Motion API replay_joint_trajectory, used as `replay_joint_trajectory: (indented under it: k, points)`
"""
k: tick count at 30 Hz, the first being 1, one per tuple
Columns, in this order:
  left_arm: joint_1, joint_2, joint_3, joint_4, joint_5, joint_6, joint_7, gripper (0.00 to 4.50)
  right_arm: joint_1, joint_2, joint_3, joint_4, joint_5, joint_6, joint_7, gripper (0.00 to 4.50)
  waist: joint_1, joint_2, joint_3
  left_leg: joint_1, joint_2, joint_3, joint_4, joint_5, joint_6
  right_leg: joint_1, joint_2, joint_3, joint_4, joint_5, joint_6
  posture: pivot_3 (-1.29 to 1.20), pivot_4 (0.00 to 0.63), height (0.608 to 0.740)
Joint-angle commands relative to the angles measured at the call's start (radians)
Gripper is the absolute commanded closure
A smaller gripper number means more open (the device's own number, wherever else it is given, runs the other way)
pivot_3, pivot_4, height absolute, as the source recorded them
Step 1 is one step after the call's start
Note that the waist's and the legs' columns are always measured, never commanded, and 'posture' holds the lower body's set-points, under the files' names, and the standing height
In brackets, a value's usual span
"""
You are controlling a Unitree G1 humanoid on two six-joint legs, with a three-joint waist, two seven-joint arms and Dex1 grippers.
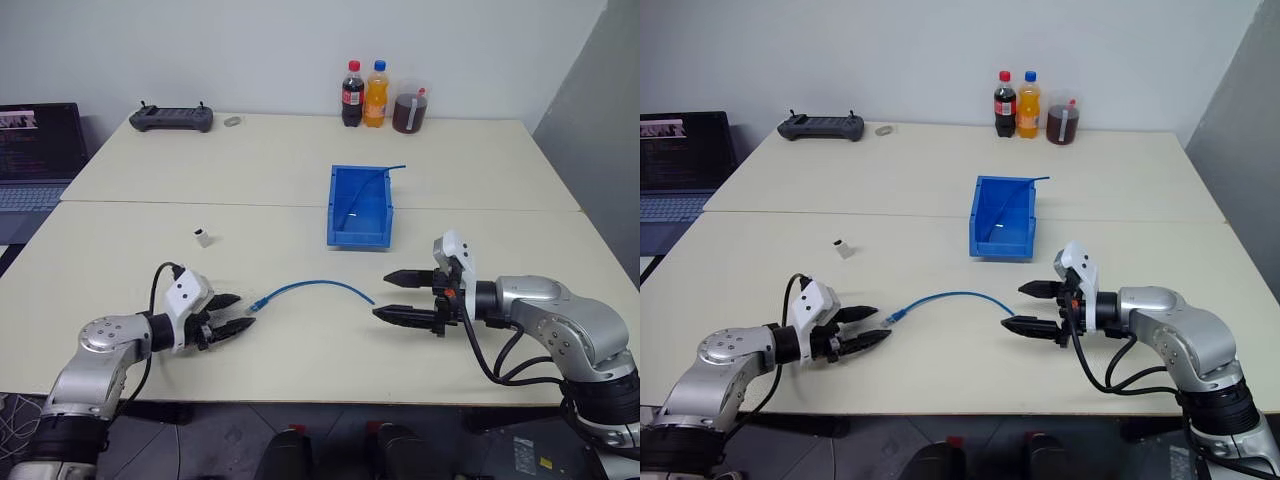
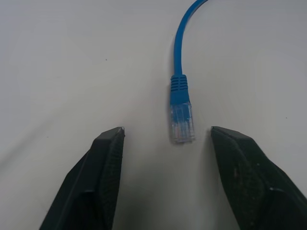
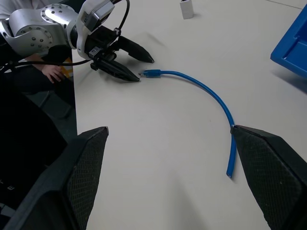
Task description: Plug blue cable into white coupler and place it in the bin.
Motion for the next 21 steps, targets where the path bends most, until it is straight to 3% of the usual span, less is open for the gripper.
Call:
replay_joint_trajectory:
  k: [1,10,15,21]
  points:
    - [-0.01,-0.021,-0.025,0.013,0.008,-0.01,-0.016,2.57,-0.001,-0.007,-0.005,0.002,-0.017,-0.035,-0.009,0.16,0.0,0.0,0.0,0.0,0.0,0.0,0.0,0.0,0.0,0.0,0.0,0.0,0.0,0.0,0.0,0.0,0.15,0.74]
    - [0.008,-0.031,-0.021,-0.027,-0.011,0.016,-0.036,4.24,-0.021,0.012,-0.018,0.035,-0.016,-0.035,-0.036,0.16,0.0,0.0,0.0,0.0,0.0,0.0,0.0,0.0,0.0,0.0,0.0,0.0,0.0,0.0,0.0,0.0,0.15,0.74]
    - [0.003,-0.058,0.004,-0.083,-0.053,0.1,0.019,4.25,-0.028,0.034,-0.036,0.05,0.004,-0.016,-0.067,0.16,0.0,0.0,0.0,0.0,0.0,0.0,0.0,0.0,0.0,0.0,0.0,0.0,0.0,0.0,0.0,0.0,0.15,0.74]
    - [-0.051,-0.203,0.07,-0.358,-0.326,0.501,0.228,4.25,-0.043,0.133,-0.127,0.006,0.148,0.112,-0.176,0.16,0.002,-0.001,0.0,-0.002,0.0,-0.001,0.001,0.0,0.0,0.0,0.0,-0.001,0.0,0.0,0.001,0.0,0.15,0.74]
